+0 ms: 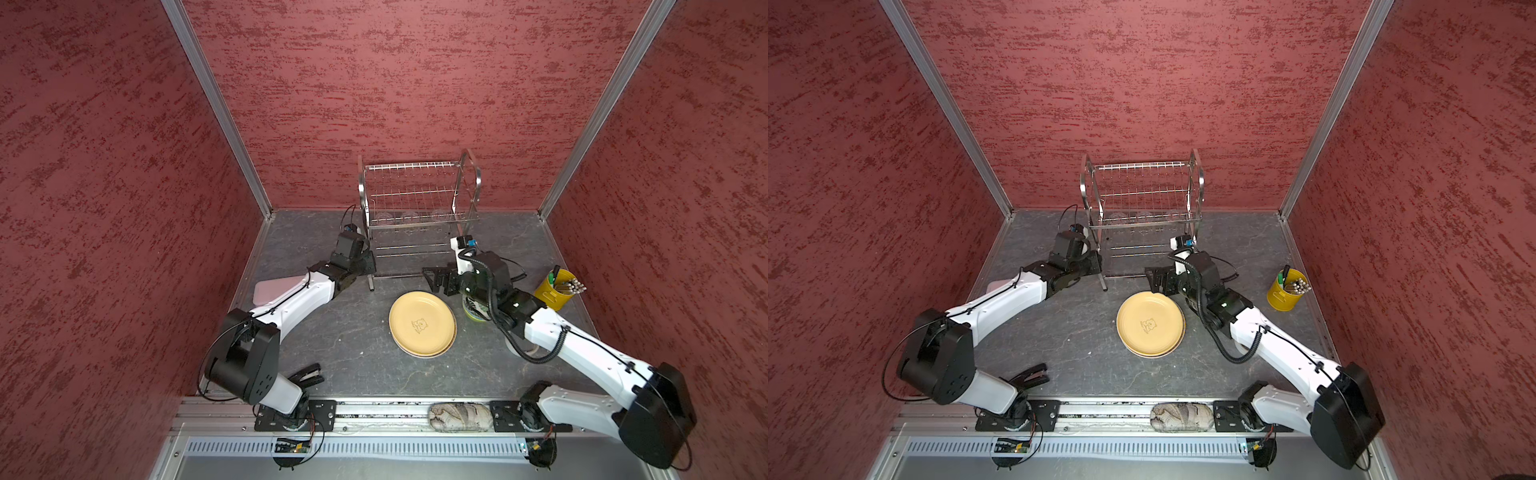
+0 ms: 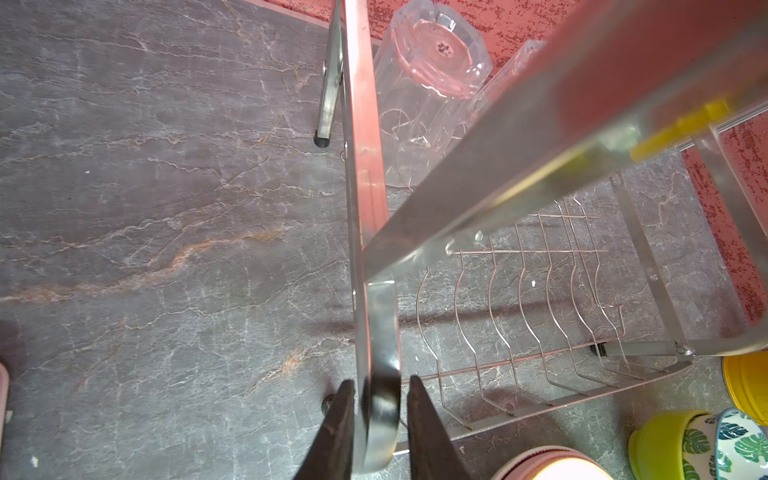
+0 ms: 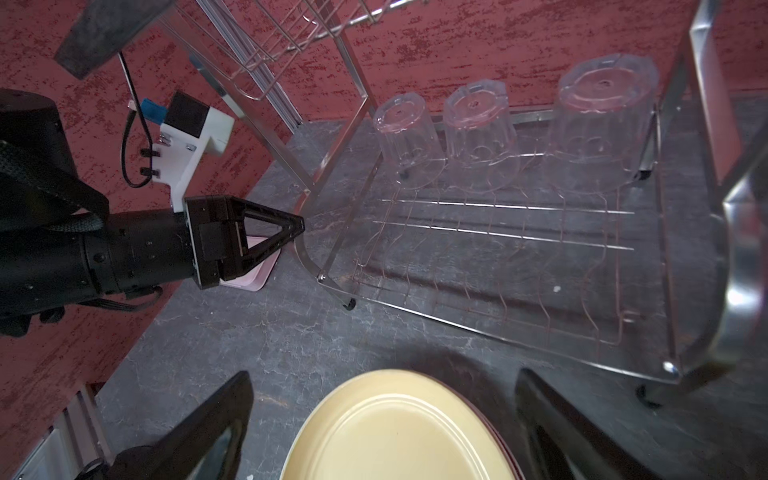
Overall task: Unload the mixed dishes from the dish rack
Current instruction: 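Lift the right gripper and reach it back into the rack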
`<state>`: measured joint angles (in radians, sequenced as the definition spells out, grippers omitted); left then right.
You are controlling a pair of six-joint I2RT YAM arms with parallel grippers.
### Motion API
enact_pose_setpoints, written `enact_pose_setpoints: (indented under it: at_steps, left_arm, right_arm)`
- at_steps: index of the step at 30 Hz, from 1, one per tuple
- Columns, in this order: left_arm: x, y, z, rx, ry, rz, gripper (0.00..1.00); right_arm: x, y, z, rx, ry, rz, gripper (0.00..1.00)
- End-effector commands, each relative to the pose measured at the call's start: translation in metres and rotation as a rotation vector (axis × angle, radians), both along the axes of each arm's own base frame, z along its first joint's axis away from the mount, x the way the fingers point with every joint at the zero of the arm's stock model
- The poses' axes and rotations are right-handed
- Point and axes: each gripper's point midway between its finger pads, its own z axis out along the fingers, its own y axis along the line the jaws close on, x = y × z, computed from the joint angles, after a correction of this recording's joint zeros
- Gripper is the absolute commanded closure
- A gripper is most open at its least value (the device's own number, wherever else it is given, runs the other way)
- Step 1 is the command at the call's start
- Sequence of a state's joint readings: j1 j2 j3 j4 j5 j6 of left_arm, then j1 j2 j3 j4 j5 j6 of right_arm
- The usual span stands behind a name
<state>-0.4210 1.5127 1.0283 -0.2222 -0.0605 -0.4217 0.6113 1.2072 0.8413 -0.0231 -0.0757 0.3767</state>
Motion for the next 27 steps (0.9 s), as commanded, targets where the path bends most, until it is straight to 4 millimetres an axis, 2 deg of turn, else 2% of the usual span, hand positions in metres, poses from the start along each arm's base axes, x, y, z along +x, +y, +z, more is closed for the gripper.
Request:
enact_pose_setpoints:
  at_steps: [1, 8, 11, 12, 15, 22, 27]
  left_arm:
    - [0.003, 0.0, 0.013, -0.015, -0.04, -0.002, 0.76]
    - [0.004, 0.003, 0.009, -0.006, -0.029, 0.0, 0.76]
    - [0.004, 0.003, 0.009, -0.006, -0.026, 0.002, 0.76]
    - [0.004, 0.003, 0.008, -0.006, -0.026, 0.002, 0.76]
    - [0.005, 0.003, 0.007, -0.005, -0.022, 0.005, 0.76]
    - [0.008, 0.002, 0.002, 0.0, -0.008, 0.005, 0.76]
    - [0.01, 0.003, 0.001, 0.011, -0.011, 0.004, 0.76]
  right_arm:
    - [0.014, 0.013, 0.016, 0.065, -0.093, 0.024, 0.01]
    - [0.037, 0.021, -0.02, -0.013, -0.118, 0.01, 0.01]
    - [0.052, 0.016, -0.029, -0.061, -0.173, -0.045, 0.01]
    - [0.059, 0.015, -0.041, -0.092, -0.17, -0.063, 0.01]
    - [0.075, 0.017, -0.054, -0.158, -0.206, -0.082, 0.01]
    - [0.115, 0.032, -0.076, -0.26, -0.253, -0.097, 0.01]
    - [0.142, 0.036, -0.085, -0.26, -0.264, -0.11, 0.01]
